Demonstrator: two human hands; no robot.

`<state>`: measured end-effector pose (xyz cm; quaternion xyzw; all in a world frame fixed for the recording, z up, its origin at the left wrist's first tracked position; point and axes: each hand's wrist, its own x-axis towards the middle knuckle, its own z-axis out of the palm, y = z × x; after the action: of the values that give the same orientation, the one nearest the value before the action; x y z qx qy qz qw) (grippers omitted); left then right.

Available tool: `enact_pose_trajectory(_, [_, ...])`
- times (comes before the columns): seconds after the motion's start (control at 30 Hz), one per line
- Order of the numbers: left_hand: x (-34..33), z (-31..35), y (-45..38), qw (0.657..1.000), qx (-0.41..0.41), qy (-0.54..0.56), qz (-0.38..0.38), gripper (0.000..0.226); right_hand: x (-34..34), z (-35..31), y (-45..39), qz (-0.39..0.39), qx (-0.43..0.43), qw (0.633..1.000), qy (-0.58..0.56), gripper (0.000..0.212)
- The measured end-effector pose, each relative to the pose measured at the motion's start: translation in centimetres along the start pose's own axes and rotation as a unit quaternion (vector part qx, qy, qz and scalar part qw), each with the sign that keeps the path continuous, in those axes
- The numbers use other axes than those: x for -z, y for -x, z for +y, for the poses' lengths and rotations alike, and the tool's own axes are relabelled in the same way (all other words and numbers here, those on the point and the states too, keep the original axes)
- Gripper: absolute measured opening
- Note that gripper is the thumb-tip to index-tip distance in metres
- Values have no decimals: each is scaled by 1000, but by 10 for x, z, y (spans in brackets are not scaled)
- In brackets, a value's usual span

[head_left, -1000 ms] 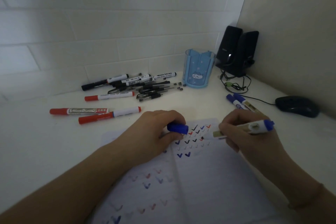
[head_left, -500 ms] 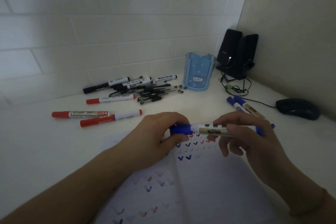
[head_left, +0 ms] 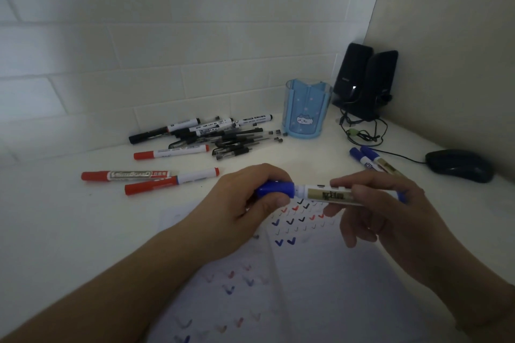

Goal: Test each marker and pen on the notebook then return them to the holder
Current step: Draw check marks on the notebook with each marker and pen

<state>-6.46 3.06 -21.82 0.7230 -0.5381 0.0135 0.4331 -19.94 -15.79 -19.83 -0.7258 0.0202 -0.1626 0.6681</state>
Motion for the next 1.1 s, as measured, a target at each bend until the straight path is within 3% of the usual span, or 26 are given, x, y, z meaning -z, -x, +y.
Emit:
enact_pose_trajectory(0.5, [1,-1,0,1000,1,-14,-25,18,2,1,-1,-1,-28,1000,-9,59])
enact_pose_trajectory(0.87, [0,0,-1,999,-2,-36,18,19,1,1,0,13,-12,1000,12,57])
enact_pose_trajectory(1.1, [0,1,0,998,-29,-53,-16,23,-2,-1,0,-1,-27,999,42,59])
